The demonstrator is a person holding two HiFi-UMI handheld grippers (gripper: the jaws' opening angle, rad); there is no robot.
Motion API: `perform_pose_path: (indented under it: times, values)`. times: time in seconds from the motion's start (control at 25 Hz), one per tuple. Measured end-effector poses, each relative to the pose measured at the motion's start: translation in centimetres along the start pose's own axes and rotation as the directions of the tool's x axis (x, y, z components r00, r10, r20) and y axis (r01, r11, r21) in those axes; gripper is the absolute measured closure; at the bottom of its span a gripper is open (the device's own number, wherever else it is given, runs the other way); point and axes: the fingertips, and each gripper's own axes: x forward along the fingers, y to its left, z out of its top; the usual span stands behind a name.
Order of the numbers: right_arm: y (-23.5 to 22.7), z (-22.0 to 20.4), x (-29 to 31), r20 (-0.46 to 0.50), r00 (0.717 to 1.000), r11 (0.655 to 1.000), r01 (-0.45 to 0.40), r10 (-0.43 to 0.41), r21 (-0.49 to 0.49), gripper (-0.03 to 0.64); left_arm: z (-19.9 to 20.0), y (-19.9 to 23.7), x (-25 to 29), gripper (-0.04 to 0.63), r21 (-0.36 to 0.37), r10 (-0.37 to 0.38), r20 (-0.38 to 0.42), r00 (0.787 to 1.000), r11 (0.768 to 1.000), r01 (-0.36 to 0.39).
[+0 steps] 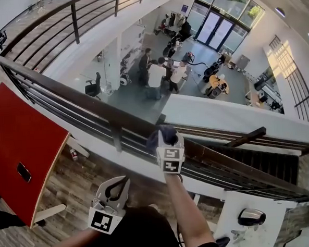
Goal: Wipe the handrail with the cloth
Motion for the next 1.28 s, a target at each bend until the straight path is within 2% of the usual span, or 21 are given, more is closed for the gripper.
perform_pose_path:
  times: [0.72, 1.28]
  values:
    - [-6.3, -2.8, -3.2, -0.021, 0.998, 0.998, 0.053, -0.052, 0.039, 0.488, 0.0, -4.8, 2.4, 0.597, -0.025, -0.051, -0.023, 0.998, 0.998, 0.051]
    - [-10.7, -4.8, -5.8, -0.036, 0.994, 0.994, 0.102, -0.101, 0.048, 0.486, -0.1, -8.1, 4.2, 0.597, -0.007, -0.093, -0.026, 0.995, 0.996, 0.093]
